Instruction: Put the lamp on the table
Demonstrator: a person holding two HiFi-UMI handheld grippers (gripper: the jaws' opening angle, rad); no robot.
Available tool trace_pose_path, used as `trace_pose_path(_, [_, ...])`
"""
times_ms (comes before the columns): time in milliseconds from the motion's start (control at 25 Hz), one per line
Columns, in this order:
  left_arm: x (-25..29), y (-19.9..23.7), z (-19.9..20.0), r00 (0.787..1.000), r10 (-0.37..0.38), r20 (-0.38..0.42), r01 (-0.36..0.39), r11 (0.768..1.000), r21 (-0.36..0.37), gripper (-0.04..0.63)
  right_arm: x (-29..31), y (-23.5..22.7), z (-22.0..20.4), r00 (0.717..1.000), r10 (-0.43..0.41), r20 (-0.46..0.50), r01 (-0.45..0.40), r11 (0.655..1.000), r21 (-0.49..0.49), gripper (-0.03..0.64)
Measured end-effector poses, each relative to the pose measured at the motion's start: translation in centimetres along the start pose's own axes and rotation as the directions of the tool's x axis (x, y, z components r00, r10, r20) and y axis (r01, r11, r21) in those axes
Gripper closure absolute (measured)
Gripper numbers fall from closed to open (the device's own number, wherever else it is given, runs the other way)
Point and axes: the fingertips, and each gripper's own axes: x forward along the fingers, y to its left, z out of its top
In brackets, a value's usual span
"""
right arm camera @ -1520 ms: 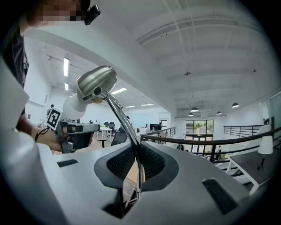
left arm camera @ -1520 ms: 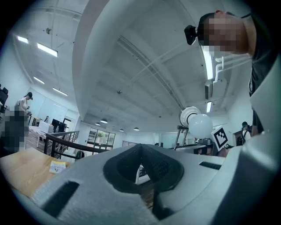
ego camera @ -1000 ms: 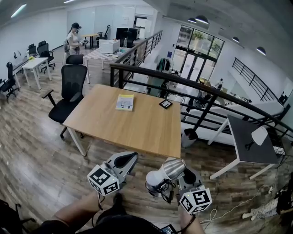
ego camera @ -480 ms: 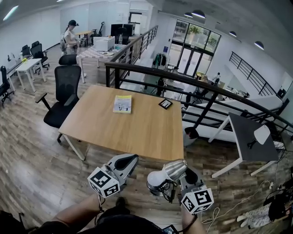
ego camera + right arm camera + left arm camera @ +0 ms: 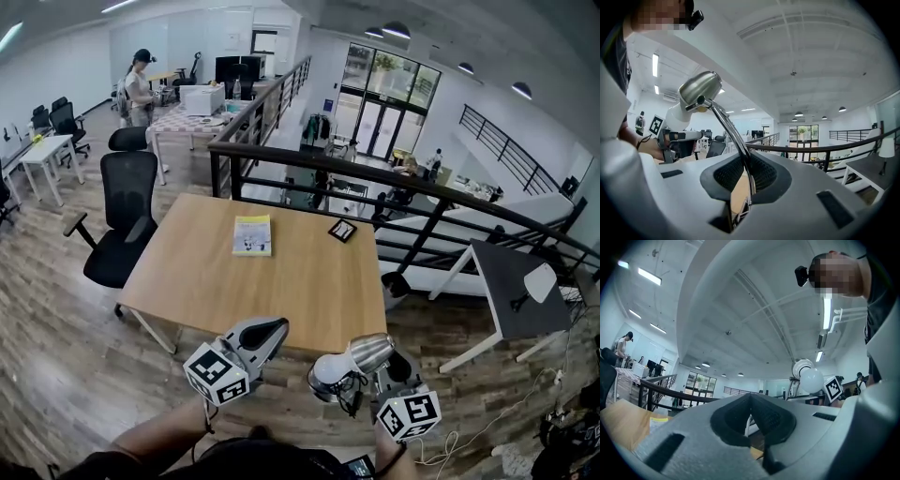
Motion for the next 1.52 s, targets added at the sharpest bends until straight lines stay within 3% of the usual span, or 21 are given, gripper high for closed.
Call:
trace_pose_path(560, [3.4, 6.3, -1.3, 0.999, 0.033, -0.019, -0.033, 0.999, -0.001, 0.588, 8.0, -1.7, -0.8, 0.999, 0.042, -0.009, -0.042, 0.999, 0.025, 0.571])
trace_pose_path(1520, [19.0, 8.8, -4.1, 0.979, 0.204, 0.001, -0.204, 0.979, 0.02, 0.588, 17.2, -16.9, -0.9, 0.971, 0.237, -0.018, -0.237, 0.972, -0.01, 0.569])
